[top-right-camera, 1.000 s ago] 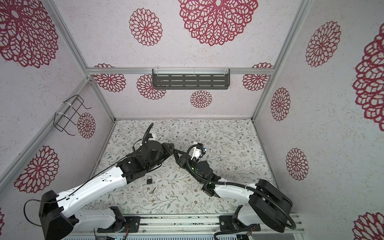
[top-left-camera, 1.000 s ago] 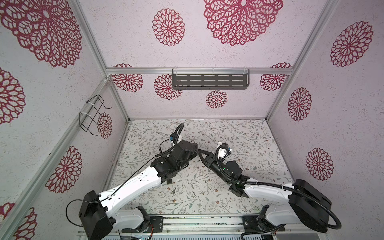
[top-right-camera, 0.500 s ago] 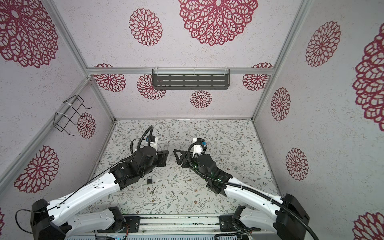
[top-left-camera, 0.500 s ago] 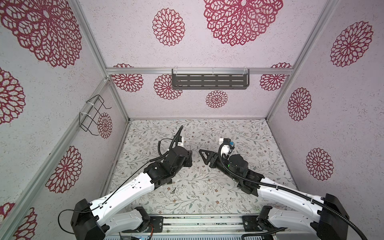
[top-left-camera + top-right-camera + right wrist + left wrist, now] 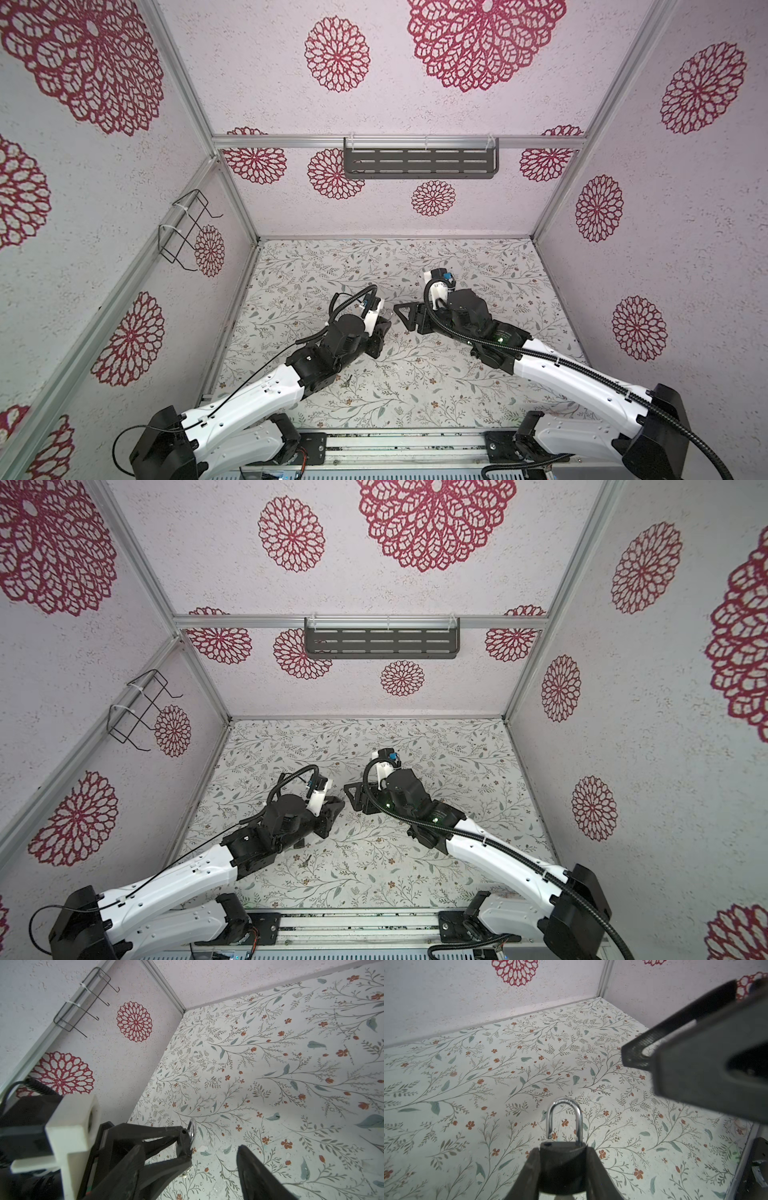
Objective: Unlock with the key
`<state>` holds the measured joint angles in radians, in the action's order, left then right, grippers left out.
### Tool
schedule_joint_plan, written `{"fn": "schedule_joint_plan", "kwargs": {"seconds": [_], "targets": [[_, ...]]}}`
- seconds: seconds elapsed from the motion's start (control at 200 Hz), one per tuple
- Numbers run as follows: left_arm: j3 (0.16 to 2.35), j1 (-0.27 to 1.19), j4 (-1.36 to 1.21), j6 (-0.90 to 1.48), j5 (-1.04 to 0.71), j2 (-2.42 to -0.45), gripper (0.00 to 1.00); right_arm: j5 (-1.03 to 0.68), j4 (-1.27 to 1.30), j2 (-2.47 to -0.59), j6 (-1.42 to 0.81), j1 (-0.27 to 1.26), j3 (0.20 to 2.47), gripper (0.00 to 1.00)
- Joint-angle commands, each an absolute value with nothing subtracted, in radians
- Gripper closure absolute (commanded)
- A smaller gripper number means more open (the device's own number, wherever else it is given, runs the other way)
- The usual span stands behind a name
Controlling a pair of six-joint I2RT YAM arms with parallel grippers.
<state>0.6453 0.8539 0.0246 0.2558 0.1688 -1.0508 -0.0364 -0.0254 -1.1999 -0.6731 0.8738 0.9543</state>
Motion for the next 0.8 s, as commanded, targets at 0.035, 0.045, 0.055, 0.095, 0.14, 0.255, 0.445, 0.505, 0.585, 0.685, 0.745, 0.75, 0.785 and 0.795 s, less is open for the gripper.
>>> {"fn": "schedule_joint_plan", "kwargs": {"seconds": [0.035,0.045,0.055,0.095,0.14,0.255,0.445,0.505,0.585,0.685,0.745,0.75,0.785,0.795], "targets": [[0.630,0.870,-0.113,0.160,0.131,-1.016,1.00,-0.034,-0.169,-1.250,-0.570,0.869,1.069,0.26],[0.629,0.870,-0.113,0.160,0.131,-1.016,1.00,-0.028,-0.179,-1.252,-0.567,0.869,1.075,0.26],[0.629,0.870,-0.113,0.160,0.132,-1.015,1.00,-0.020,-0.187,-1.256,-0.565,0.868,1.082,0.26],[0.627,0.871,-0.115,0.160,0.130,-1.011,1.00,0.001,-0.213,-1.269,-0.556,0.868,1.102,0.25],[0.623,0.873,-0.120,0.158,0.128,-1.008,1.00,0.012,-0.229,-1.281,-0.547,0.865,1.119,0.25],[0.618,0.877,-0.124,0.158,0.135,-1.005,1.00,0.015,-0.261,-1.314,-0.530,0.854,1.164,0.24],[0.614,0.881,-0.140,0.163,0.146,-1.008,1.00,0.021,-0.282,-1.350,-0.525,0.847,1.201,0.24],[0.612,0.881,-0.146,0.161,0.151,-1.009,1.00,0.030,-0.290,-1.359,-0.526,0.846,1.207,0.24],[0.607,0.881,-0.154,0.160,0.159,-1.009,1.00,0.030,-0.297,-1.370,-0.526,0.841,1.218,0.24],[0.601,0.880,-0.162,0.155,0.157,-1.009,1.00,0.041,-0.315,-1.382,-0.523,0.835,1.233,0.23],[0.598,0.881,-0.167,0.153,0.157,-1.008,1.00,0.043,-0.325,-1.389,-0.523,0.829,1.238,0.23],[0.598,0.881,-0.167,0.153,0.158,-1.007,1.00,0.044,-0.326,-1.389,-0.524,0.829,1.239,0.23],[0.597,0.881,-0.167,0.153,0.156,-1.006,1.00,0.042,-0.330,-1.393,-0.524,0.824,1.241,0.23],[0.597,0.881,-0.167,0.153,0.156,-1.006,1.00,0.041,-0.332,-1.394,-0.524,0.822,1.243,0.23]]}}
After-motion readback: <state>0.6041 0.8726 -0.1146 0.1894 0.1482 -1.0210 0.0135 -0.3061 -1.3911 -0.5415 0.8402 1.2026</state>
